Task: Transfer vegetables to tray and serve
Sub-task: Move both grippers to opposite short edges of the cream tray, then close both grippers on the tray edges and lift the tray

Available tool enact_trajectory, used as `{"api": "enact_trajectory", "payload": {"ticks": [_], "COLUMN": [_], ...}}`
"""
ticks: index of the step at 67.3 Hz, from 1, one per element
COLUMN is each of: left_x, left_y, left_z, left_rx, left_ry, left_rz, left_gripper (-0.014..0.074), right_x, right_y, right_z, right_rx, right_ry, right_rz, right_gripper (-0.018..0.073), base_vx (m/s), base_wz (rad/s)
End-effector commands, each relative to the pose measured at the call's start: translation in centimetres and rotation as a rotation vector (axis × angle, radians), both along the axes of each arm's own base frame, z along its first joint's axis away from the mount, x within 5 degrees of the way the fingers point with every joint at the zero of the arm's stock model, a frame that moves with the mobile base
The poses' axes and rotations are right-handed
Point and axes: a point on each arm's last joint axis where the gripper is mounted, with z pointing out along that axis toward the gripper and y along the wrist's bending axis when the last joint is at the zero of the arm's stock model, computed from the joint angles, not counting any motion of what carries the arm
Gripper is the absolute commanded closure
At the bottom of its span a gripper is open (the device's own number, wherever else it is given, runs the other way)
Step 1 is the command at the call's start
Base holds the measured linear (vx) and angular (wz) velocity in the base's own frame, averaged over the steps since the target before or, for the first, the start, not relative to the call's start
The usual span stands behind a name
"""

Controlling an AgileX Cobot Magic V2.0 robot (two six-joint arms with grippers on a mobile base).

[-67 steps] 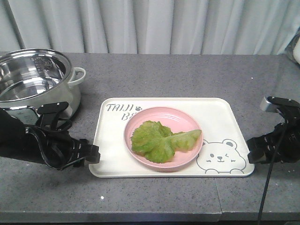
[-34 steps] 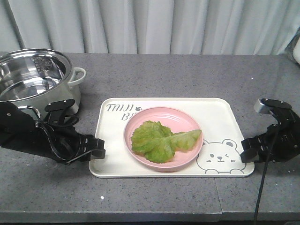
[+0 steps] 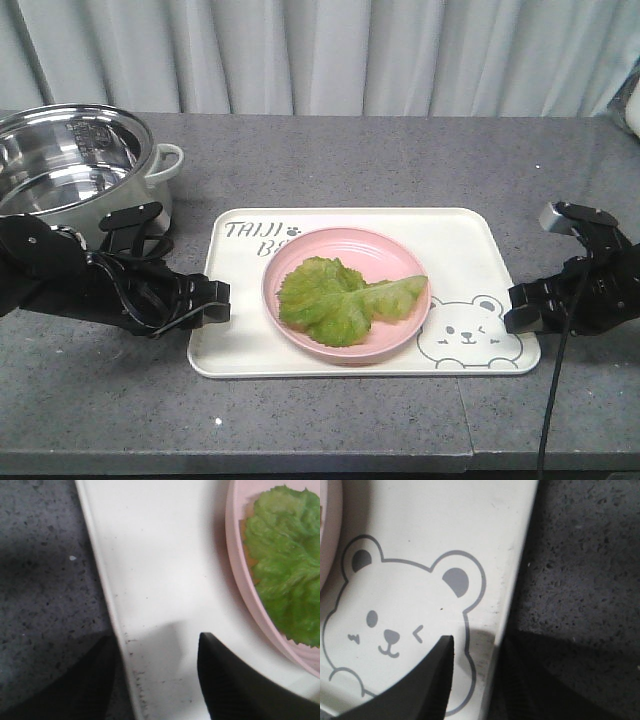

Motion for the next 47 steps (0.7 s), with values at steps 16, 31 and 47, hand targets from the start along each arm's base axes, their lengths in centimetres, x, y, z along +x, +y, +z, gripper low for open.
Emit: {"api": "enact_trajectory", "payload": {"ticks": [16, 31, 47], "left_x": [-0.13, -0.13, -0.15], "left_y": [-0.08, -0.09, -0.09], "left_z": [0.03, 0.03, 0.03], "left_rx": [0.006, 0.006, 0.006], "left_ry": [0.007, 0.007, 0.008], "left_rz": [-0.017, -0.017, -0.018], "left_gripper": [0.0284, 0.044, 0.058], "right_x": [0.14, 0.05, 0.07], "right_y": [-0.03, 0.03, 0.02], "right_z": [1.1, 1.09, 1.1], "right_rx": [-0.007, -0.001, -0.002], "right_ry": [-0.042, -0.033, -0.035], "right_rz": [0.014, 0.021, 0.02], "right_gripper": [0.0369, 0.0474, 0.0572], "base_vx": [0.0, 0.0, 0.0], "base_wz": [0.0, 0.0, 0.0]}}
